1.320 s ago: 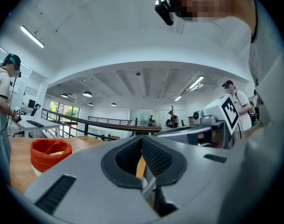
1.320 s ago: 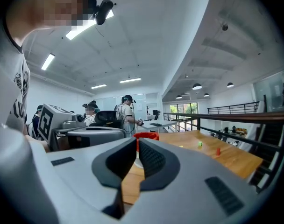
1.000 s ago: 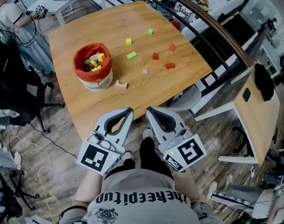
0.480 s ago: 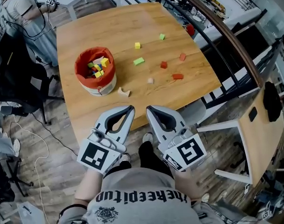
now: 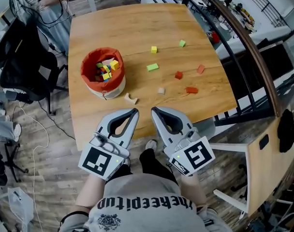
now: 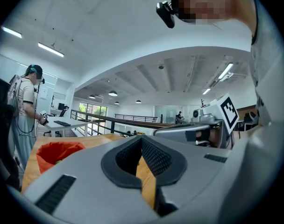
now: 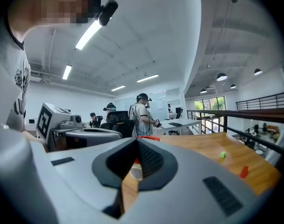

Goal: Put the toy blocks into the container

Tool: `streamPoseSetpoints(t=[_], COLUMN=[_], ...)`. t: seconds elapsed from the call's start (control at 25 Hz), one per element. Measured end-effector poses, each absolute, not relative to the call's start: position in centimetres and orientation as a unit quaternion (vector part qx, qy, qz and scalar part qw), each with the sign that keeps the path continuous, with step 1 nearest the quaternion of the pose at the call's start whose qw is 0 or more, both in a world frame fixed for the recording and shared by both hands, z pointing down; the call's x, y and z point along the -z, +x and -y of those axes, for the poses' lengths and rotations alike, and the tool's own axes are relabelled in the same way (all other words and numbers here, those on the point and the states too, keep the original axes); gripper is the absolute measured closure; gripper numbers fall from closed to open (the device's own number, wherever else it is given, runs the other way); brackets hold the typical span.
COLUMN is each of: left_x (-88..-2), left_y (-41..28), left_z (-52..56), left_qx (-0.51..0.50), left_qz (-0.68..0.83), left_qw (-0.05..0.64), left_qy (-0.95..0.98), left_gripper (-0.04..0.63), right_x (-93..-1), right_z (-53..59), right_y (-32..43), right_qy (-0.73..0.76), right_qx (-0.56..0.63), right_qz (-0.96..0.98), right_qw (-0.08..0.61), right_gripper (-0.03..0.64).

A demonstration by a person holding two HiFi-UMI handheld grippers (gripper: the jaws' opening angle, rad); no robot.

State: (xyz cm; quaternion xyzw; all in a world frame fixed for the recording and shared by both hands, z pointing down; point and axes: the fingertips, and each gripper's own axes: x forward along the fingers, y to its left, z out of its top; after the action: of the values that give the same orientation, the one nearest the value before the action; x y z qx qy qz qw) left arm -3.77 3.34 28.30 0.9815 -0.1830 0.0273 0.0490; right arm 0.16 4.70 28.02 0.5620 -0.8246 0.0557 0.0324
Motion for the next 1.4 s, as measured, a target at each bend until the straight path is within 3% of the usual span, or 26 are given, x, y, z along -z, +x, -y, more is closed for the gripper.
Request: streamPoseSetpoints(t=[1.4], left_x=[-31.1], left_y=[-0.6], left_z=[-1.4], left_qx=[-0.054], left_qz=[0.341], left_qw=[0.040], left_qy=[0.938], left_gripper=[0.580], right_x=[-29.6], right_z=[-1.6], right_y=[3.9], right_qy=[0.429], right_qx=[-0.066], right_qz=[0.901], right_qw=[0.017], right_gripper=[0.606])
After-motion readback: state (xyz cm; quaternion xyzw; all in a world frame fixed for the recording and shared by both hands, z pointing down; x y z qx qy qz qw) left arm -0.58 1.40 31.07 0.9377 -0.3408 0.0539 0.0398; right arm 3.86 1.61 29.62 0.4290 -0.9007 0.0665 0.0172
